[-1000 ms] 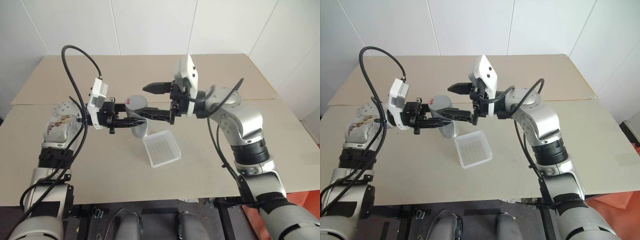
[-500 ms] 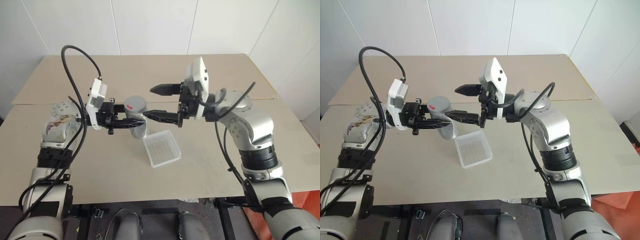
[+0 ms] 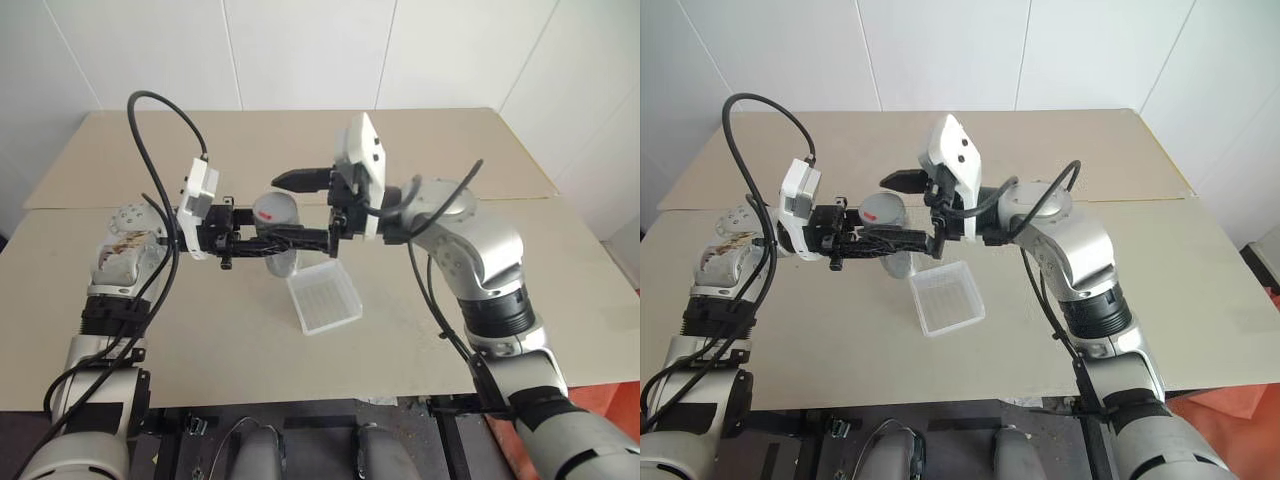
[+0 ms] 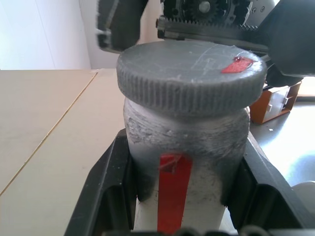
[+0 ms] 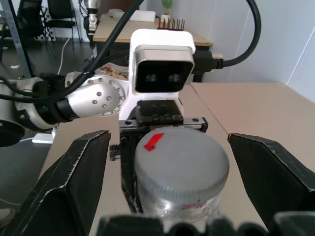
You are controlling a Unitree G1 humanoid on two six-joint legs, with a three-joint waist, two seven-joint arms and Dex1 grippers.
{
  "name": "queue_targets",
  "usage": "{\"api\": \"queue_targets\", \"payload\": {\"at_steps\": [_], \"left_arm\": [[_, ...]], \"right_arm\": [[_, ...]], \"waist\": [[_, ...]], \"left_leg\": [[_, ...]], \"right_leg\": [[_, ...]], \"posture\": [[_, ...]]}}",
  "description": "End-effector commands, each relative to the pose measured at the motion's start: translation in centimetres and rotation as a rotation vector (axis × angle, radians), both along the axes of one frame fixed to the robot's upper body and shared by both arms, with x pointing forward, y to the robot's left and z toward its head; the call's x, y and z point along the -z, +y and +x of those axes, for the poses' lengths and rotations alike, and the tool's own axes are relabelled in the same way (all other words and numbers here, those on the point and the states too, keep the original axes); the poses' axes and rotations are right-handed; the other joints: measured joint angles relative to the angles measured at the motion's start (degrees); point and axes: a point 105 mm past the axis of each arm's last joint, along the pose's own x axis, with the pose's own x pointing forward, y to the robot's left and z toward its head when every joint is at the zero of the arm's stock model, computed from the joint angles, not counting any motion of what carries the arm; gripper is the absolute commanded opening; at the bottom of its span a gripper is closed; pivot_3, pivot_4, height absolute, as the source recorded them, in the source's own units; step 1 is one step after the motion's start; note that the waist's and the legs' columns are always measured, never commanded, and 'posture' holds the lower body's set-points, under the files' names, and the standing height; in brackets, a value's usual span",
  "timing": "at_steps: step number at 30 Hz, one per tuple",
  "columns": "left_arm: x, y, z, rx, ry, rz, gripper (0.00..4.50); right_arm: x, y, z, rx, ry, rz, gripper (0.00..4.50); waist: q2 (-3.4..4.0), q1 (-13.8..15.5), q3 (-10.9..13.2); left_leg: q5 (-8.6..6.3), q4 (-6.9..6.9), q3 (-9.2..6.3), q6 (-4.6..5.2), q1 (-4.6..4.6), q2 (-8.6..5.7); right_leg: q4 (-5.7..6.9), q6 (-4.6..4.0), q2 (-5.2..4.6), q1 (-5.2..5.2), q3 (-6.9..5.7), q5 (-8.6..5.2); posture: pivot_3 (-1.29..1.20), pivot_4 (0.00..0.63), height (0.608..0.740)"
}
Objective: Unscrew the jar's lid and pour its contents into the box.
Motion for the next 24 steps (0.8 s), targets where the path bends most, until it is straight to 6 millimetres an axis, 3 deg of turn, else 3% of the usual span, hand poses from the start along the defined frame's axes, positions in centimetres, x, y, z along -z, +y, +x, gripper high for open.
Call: {"api": "queue_targets", "payload": {"at_steps": [1, 9, 12, 16, 21, 24], "left_arm": [[-1.1, 0.0, -0.2, 0.005, -0.061, 0.003, 1.95], [-1.0, 0.1, -0.2, -0.001, -0.060, 0.007, 1.95], [-0.9, 0.1, -0.2, -0.002, -0.061, 0.010, 1.95], [-0.9, 0.1, -0.2, -0.001, -0.066, 0.014, 1.95], [-0.9, 0.1, -0.1, -0.001, -0.071, 0.018, 1.95], [-0.5, 0.1, -0.1, -0.005, -0.064, 0.024, 1.95]], "right_arm": [[-1.0, 0.4, -0.3, -0.006, -0.037, 0.008, 4.45], [-1.1, 0.7, -0.1, -0.005, -0.028, 0.007, 4.45], [-1.2, 0.6, -0.1, -0.003, -0.026, 0.007, 3.92], [-1.2, 0.6, 0.0, -0.001, -0.017, 0.003, 2.74], [-1.4, 0.4, 0.2, 0.007, -0.014, 0.017, 2.74], [-2.7, -0.2, 0.5, 0.026, 0.001, 0.065, 2.74]], "waist": [[0.00, 0.08, 0.00], [0.00, 0.05, 0.00], [0.00, 0.05, 0.00], [0.00, 0.05, 0.00], [0.00, 0.05, 0.00], [0.00, 0.05, 0.00]], "left_leg": [[0.00, 0.00, 0.00, 0.00, 0.00, 0.00], [0.00, 0.00, 0.00, 0.00, 0.00, 0.00], [0.00, 0.00, 0.00, 0.00, 0.00, 0.00], [0.00, 0.00, 0.00, 0.00, 0.00, 0.00], [0.00, 0.00, 0.00, 0.00, 0.00, 0.00], [0.00, 0.00, 0.00, 0.00, 0.00, 0.00]], "right_leg": [[0.00, 0.00, 0.00, 0.00, 0.00, 0.00], [0.00, 0.00, 0.01, 0.00, 0.00, 0.00], [0.00, 0.00, 0.01, 0.00, 0.00, 0.00], [0.00, 0.00, 0.01, 0.00, 0.00, 0.00], [0.00, 0.00, 0.01, 0.00, 0.00, 0.00], [0.00, 0.00, 0.01, 0.00, 0.00, 0.00]], "posture": [[0.00, 0.150, 0.740], [0.00, 0.150, 0.740], [0.00, 0.150, 0.740], [0.00, 0.150, 0.740], [0.00, 0.150, 0.740], [0.00, 0.150, 0.740]]}}
